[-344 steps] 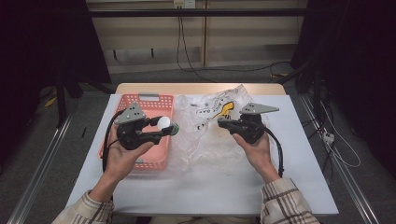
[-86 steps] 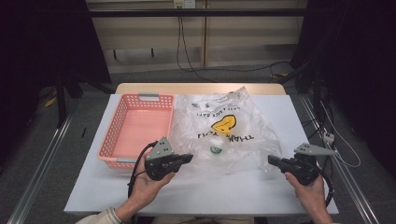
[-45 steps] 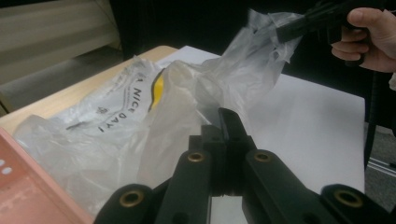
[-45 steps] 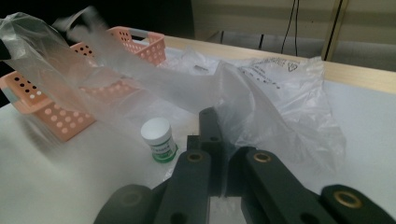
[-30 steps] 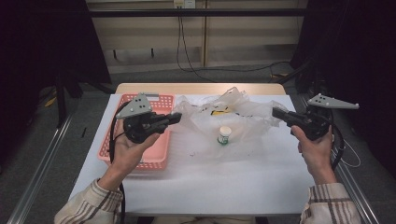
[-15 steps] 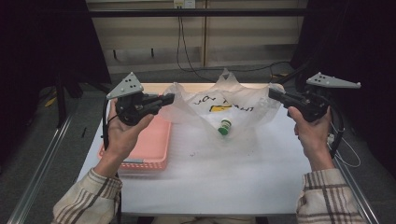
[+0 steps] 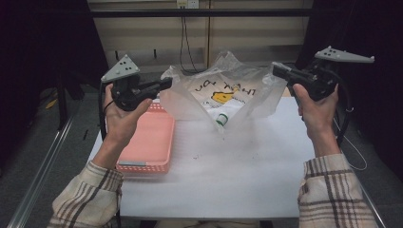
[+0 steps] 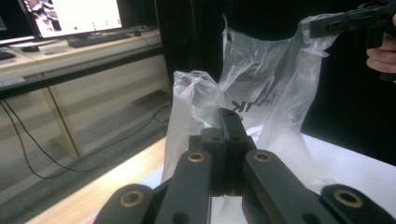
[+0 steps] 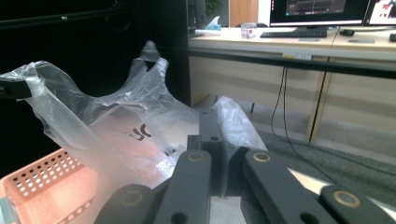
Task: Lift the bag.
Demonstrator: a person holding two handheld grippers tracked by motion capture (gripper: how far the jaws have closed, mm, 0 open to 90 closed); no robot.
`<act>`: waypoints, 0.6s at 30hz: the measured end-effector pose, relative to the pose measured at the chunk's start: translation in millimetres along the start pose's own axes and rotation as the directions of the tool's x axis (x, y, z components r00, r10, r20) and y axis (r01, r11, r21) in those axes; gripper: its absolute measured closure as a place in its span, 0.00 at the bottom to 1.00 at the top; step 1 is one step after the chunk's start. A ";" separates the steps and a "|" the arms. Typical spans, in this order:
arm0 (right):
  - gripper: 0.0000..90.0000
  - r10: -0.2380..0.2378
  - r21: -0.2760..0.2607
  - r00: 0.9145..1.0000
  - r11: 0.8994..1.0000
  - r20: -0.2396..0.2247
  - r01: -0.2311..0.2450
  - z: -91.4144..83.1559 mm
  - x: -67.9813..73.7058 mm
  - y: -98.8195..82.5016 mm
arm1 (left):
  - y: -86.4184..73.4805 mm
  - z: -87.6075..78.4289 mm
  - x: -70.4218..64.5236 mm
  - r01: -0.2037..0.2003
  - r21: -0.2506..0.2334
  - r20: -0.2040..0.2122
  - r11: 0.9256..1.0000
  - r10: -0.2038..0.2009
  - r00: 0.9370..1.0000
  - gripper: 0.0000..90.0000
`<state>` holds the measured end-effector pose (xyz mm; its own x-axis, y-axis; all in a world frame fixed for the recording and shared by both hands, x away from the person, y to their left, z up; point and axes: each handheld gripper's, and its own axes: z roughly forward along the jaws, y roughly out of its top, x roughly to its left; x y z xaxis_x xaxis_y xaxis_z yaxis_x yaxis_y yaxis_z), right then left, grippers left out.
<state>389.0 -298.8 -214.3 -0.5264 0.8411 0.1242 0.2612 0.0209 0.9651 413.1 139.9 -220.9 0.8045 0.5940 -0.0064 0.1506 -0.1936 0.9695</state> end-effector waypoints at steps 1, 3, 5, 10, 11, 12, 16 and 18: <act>1.00 -0.002 -0.005 1.000 1.000 -0.001 0.002 -0.1 0.7 4.2 | 3.0 -1.3 1.1 0.003 -0.009 -0.001 1.000 -0.003 1.000 1.00; 1.00 -0.014 -0.013 1.000 1.000 0.001 0.014 -0.7 2.6 12.7 | 9.2 -4.3 2.7 0.004 -0.026 -0.005 1.000 -0.004 1.000 1.00; 1.00 -0.026 -0.027 1.000 0.999 0.001 0.026 -1.5 4.8 21.3 | 15.2 -7.3 3.7 0.000 -0.035 -0.010 0.999 0.000 1.000 1.00; 1.00 -0.046 -0.048 0.999 0.998 0.005 0.046 -2.7 8.0 39.1 | 25.7 -11.3 3.6 -0.009 -0.055 -0.022 0.998 0.008 1.000 1.00; 1.00 -0.045 -0.052 0.999 0.998 0.007 0.045 -2.6 8.3 41.9 | 27.8 -11.9 3.5 -0.011 -0.057 -0.027 0.998 0.009 1.000 1.00; 1.00 -0.047 -0.057 0.999 0.997 0.004 0.047 -2.5 8.1 44.6 | 29.9 -12.5 3.7 -0.013 -0.059 -0.029 0.998 0.011 1.000 1.00; 1.00 -0.047 -0.066 0.999 0.997 0.013 0.048 -1.7 7.8 55.8 | 40.7 -14.4 5.1 -0.017 -0.070 -0.038 0.997 0.014 0.999 1.00; 1.00 -0.052 -0.069 0.999 0.996 0.017 0.053 -1.2 7.7 62.0 | 46.4 -15.2 7.4 -0.019 -0.074 -0.048 0.997 0.015 0.999 1.00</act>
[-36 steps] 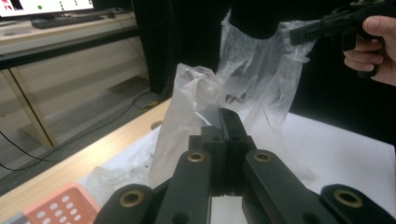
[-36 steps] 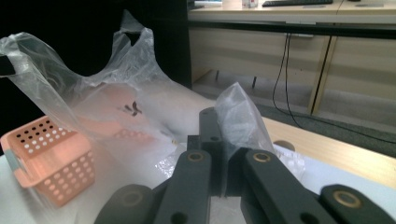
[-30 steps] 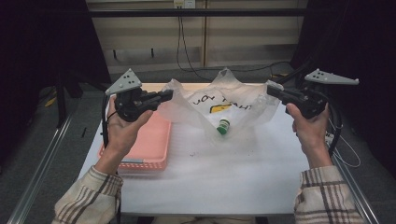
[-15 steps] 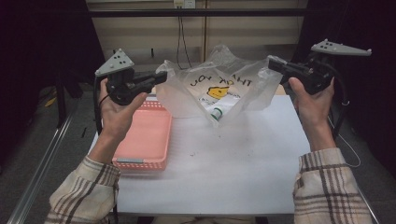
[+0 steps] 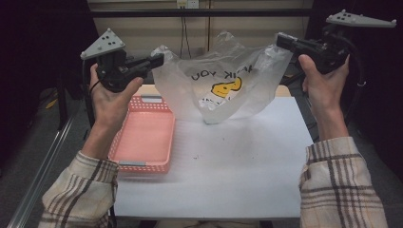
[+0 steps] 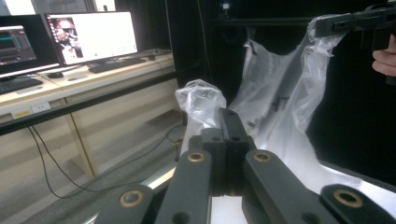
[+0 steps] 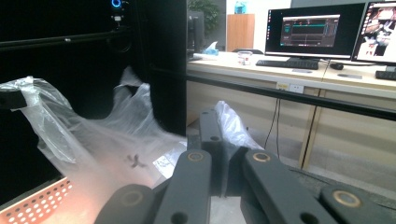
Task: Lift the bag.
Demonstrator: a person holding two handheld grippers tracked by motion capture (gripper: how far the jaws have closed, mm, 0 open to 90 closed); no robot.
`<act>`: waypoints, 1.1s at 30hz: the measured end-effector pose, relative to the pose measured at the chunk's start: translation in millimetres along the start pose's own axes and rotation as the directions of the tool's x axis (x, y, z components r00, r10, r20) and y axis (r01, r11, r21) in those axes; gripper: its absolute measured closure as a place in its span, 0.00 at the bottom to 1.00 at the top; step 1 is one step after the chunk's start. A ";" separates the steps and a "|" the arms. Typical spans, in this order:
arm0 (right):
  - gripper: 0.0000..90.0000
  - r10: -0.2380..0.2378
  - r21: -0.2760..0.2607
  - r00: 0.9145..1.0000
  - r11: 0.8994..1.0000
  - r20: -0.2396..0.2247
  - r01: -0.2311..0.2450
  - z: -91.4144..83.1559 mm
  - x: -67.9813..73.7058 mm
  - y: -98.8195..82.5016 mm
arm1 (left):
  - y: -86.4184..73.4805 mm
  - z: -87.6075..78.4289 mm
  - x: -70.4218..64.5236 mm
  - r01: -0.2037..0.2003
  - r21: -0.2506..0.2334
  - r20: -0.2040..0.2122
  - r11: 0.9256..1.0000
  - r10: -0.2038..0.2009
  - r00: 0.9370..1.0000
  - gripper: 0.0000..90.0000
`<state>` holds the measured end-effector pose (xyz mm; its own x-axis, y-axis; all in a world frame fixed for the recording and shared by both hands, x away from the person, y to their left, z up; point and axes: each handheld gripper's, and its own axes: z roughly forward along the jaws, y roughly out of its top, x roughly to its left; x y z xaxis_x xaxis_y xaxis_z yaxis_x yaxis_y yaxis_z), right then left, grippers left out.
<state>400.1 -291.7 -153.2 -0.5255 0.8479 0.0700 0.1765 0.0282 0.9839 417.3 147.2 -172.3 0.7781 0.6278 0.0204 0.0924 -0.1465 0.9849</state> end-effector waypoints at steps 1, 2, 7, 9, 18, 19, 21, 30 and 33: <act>1.00 -0.004 0.001 1.000 1.000 0.003 0.004 0.5 -0.2 3.2 | 2.4 -0.1 1.3 0.000 -0.001 -0.006 1.000 0.000 1.000 1.00; 1.00 -0.002 0.001 1.000 1.000 0.004 0.002 1.1 -0.1 6.2 | 4.6 -0.1 2.5 0.002 -0.002 -0.007 1.000 -0.002 1.000 1.00; 1.00 -0.012 0.028 0.999 1.000 0.029 0.012 9.1 -4.3 13.3 | 7.6 2.8 4.3 0.040 -0.011 0.001 0.999 -0.040 0.999 1.00; 1.00 0.004 0.024 1.000 1.000 0.029 -0.005 11.3 -6.7 13.0 | 9.0 4.0 3.8 0.043 -0.013 -0.002 0.999 -0.043 0.999 1.00; 1.00 0.000 -0.005 0.999 1.000 0.035 0.000 8.4 -6.1 33.8 | 26.1 1.2 1.3 0.015 -0.021 -0.018 1.000 -0.016 1.000 1.00; 1.00 -0.010 0.005 0.999 1.000 0.043 0.010 9.1 -6.7 32.5 | 23.5 3.3 0.6 0.015 -0.013 -0.021 1.000 -0.015 1.000 1.00; 1.00 -0.010 0.019 0.999 1.000 0.046 0.009 10.8 -8.1 24.8 | 16.3 8.0 0.7 0.016 0.009 -0.020 1.000 -0.016 1.000 1.00; 1.00 0.021 0.116 0.997 0.993 0.074 -0.030 23.8 -23.1 -36.7 | -24.4 27.3 3.6 0.014 0.075 -0.035 0.997 -0.011 0.999 1.00; 1.00 0.044 0.137 0.997 0.989 0.068 -0.053 28.2 -28.1 -56.7 | -42.2 35.1 7.3 0.046 0.107 -0.035 0.993 -0.042 0.999 1.00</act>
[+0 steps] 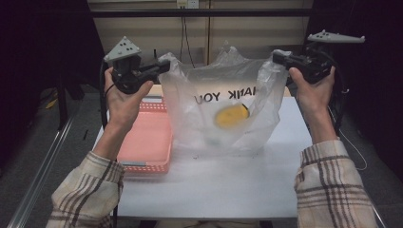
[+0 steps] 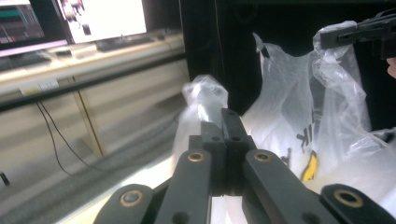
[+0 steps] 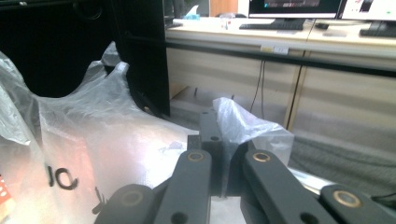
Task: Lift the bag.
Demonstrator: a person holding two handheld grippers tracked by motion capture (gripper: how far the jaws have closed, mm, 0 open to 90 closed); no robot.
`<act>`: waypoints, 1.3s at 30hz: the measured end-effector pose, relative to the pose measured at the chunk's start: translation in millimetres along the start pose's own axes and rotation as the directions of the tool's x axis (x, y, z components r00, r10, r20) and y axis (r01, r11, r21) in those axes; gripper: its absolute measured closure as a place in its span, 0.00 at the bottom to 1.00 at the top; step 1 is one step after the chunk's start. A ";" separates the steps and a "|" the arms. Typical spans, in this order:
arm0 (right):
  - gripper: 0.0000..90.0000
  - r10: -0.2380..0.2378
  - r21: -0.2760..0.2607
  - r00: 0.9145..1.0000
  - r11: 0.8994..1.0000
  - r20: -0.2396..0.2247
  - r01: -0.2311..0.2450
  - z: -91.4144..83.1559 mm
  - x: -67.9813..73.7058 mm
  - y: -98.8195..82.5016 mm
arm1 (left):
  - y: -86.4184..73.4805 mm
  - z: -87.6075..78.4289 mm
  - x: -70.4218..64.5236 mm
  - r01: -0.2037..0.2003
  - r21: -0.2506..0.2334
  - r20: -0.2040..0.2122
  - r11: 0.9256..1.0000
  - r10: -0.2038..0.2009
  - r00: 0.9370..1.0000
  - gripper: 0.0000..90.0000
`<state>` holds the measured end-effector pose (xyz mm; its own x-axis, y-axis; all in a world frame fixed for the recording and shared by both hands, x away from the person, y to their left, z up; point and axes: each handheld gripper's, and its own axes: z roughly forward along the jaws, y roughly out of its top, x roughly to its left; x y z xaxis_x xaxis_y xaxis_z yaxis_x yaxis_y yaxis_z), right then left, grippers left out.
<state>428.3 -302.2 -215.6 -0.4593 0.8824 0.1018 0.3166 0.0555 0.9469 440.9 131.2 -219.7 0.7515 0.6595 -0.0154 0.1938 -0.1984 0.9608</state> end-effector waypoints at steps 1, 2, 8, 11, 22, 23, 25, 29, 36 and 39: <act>1.00 0.004 0.010 1.000 1.000 0.002 -0.004 2.6 -1.8 -6.3 | -5.4 3.0 1.9 0.003 0.010 -0.010 1.000 -0.003 1.000 1.00; 1.00 0.005 0.024 1.000 1.000 0.002 -0.005 5.0 -3.5 -12.3 | -10.3 6.2 3.9 0.006 0.021 -0.014 1.000 -0.006 1.000 1.00; 1.00 0.010 0.089 0.999 0.996 0.053 -0.014 19.3 -14.0 -40.4 | -34.4 29.9 13.4 0.026 0.093 -0.022 0.995 -0.024 0.999 1.00; 1.00 0.022 0.110 0.998 0.994 0.065 -0.029 29.0 -21.6 -49.9 | -43.3 41.7 17.5 0.047 0.109 -0.031 0.993 -0.044 0.999 1.00; 0.92 0.050 0.163 0.999 0.985 0.017 -0.052 60.1 -19.7 -83.2 | -69.6 57.7 20.3 0.072 0.167 -0.024 0.983 -0.069 0.997 1.00; 0.86 0.059 0.168 0.998 0.984 0.020 -0.061 60.2 -19.5 -85.5 | -72.7 58.4 21.2 0.080 0.170 -0.027 0.982 -0.076 0.997 1.00; 0.77 0.064 0.172 0.998 0.983 0.016 -0.065 58.0 -19.4 -87.8 | -77.7 58.7 23.0 0.095 0.173 -0.025 0.980 -0.092 0.995 0.99; 0.60 0.080 0.137 0.997 0.988 -0.012 -0.077 43.2 -16.9 -85.7 | -81.8 54.5 22.9 0.103 0.161 -0.012 0.982 -0.102 0.995 0.86; 0.40 0.054 0.110 0.999 0.993 -0.009 -0.052 8.0 -5.2 -87.7 | -80.6 39.0 14.0 0.118 0.125 -0.018 0.985 -0.116 0.993 0.48; 0.35 0.063 0.094 0.998 0.994 -0.009 -0.062 -8.2 -5.4 -88.1 | -78.0 33.2 9.7 0.108 0.112 -0.020 0.988 -0.106 0.994 0.39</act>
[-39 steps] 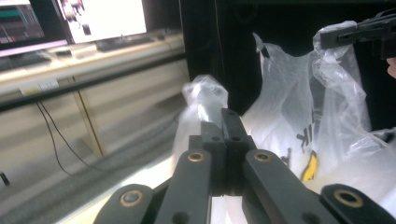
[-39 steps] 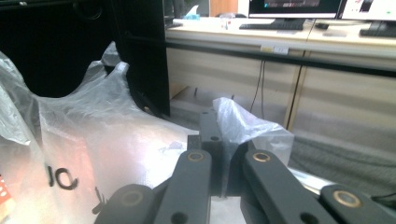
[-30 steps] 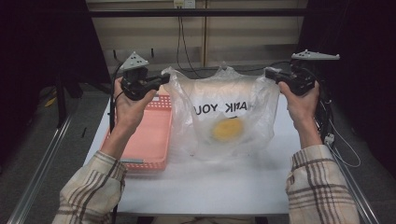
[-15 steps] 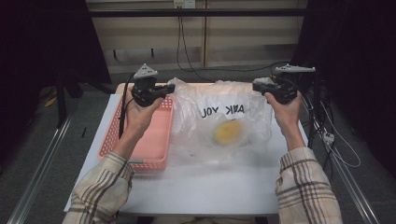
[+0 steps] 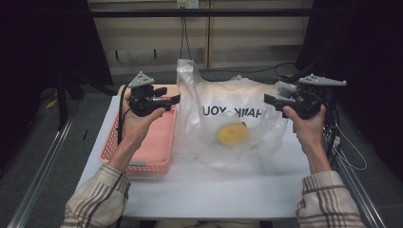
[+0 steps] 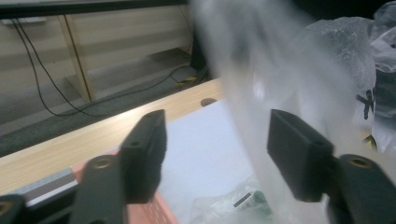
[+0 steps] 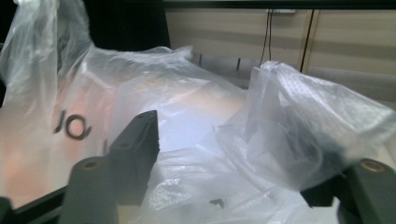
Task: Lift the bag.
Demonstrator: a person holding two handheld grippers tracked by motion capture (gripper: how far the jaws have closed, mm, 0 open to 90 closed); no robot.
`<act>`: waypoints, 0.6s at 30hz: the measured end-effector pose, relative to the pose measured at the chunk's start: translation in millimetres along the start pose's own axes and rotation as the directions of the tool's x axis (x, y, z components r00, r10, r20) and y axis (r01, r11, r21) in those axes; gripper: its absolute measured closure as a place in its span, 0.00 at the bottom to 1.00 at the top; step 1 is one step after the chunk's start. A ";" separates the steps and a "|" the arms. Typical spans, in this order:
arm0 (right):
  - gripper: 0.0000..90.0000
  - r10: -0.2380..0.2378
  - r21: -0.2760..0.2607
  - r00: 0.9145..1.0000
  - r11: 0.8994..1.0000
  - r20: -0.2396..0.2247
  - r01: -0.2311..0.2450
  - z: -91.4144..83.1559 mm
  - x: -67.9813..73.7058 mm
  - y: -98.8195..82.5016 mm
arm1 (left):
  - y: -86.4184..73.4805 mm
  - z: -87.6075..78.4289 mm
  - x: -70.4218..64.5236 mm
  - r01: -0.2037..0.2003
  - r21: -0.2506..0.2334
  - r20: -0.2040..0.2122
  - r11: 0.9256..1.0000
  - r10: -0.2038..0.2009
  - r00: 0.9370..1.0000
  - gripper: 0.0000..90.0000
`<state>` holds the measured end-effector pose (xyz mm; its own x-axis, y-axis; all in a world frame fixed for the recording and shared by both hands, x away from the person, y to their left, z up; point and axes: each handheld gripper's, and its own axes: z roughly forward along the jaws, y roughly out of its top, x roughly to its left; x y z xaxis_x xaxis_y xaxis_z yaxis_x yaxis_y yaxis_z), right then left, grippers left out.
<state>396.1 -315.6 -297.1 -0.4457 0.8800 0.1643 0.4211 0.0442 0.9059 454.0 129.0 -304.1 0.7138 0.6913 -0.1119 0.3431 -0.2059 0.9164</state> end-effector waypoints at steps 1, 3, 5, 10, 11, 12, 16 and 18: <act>0.34 -0.003 -0.003 1.000 1.000 0.006 0.003 -5.3 0.1 -0.5 | 0.4 -1.6 -1.2 0.000 -0.002 0.002 1.000 0.000 1.000 0.38; 0.32 -0.002 -0.007 1.000 1.000 0.015 0.002 -14.8 -0.9 -2.1 | 0.7 -3.9 -4.4 -0.005 -0.008 0.005 1.000 0.005 1.000 0.33; 0.32 -0.002 -0.012 1.000 1.000 0.027 0.002 -23.4 -2.4 -4.0 | 0.3 -4.9 -8.5 -0.019 -0.012 0.013 1.000 0.020 1.000 0.32; 0.30 -0.002 -0.042 0.999 0.999 0.047 0.004 -44.0 -2.6 -12.4 | -4.1 -8.5 -16.4 -0.037 -0.008 0.030 0.999 0.037 0.999 0.28; 0.29 -0.004 -0.047 0.998 0.999 0.059 0.006 -47.1 -2.1 -15.6 | -6.0 -10.3 -17.4 -0.036 -0.006 0.026 0.999 0.036 0.999 0.27; 0.27 -0.003 -0.048 0.998 0.999 0.061 0.006 -49.8 -1.3 -19.2 | -8.4 -12.2 -18.2 -0.038 -0.008 0.019 0.999 0.038 0.999 0.25; 0.25 -0.014 -0.023 0.998 1.000 0.068 0.016 -52.3 5.7 -37.6 | -20.4 -23.2 -21.1 -0.048 -0.001 0.001 0.999 0.048 0.999 0.19; 0.23 -0.023 -0.011 0.997 1.000 0.075 0.024 -51.5 11.2 -47.9 | -27.4 -29.0 -22.0 -0.049 0.010 -0.010 0.999 0.049 0.999 0.16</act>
<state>330.3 -332.2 -318.6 -0.3948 0.9117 0.1136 0.4018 0.0601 0.9138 411.2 139.4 -315.6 0.7239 0.6870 -0.0632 0.3136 -0.2461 0.9171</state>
